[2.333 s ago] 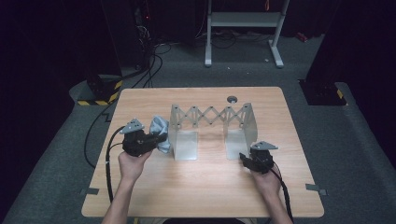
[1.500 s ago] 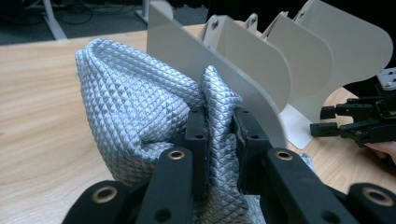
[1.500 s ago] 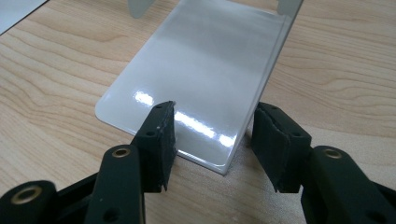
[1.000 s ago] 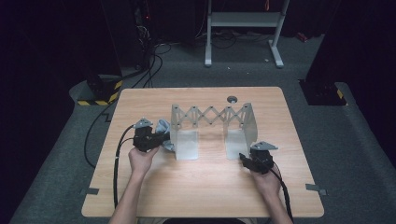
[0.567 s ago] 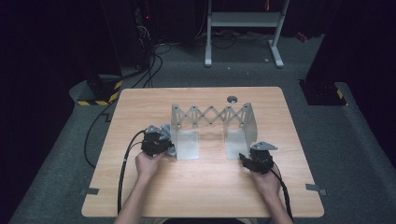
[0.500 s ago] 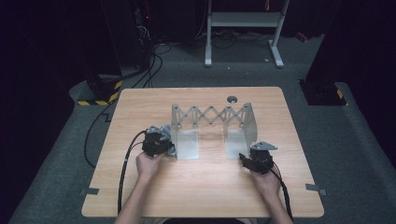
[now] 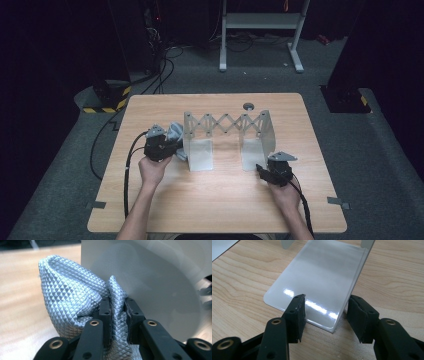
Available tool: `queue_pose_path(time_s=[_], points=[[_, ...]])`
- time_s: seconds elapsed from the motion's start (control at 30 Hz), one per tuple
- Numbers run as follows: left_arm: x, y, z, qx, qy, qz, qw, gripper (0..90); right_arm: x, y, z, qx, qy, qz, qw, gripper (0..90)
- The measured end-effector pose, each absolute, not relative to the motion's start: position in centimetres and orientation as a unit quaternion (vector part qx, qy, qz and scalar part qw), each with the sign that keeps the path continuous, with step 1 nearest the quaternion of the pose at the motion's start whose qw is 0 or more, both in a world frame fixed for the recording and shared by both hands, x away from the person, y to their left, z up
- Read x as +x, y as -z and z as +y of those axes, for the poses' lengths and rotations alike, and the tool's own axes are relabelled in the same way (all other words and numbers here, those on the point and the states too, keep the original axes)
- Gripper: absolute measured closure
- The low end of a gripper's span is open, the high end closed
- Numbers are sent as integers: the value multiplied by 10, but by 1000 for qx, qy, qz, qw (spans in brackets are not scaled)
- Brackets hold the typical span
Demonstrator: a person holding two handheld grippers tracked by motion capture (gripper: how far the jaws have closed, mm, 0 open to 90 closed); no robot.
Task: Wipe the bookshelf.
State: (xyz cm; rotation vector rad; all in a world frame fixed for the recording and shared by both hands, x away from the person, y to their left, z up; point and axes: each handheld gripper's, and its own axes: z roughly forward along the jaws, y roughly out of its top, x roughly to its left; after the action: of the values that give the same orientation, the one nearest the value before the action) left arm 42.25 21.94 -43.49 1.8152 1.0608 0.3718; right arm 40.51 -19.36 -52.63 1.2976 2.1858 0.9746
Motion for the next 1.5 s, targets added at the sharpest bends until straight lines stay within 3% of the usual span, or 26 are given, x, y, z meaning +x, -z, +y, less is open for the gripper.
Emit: queue_pose_path(time_s=[0.23,0.43,0.83,1.5], points=[[418,397,219,739,-177,407,506,779,405,526,-194,466,-350,785,208,493],[421,391,218,736,-182,403,512,778,405,526,-194,466,-350,785,208,493],[438,422,217,742,-168,433,484,779,405,526,-194,466,-350,785,208,493],[465,495,211,757,-102,491,419,783,405,526,-194,464,-351,787,208,492]])
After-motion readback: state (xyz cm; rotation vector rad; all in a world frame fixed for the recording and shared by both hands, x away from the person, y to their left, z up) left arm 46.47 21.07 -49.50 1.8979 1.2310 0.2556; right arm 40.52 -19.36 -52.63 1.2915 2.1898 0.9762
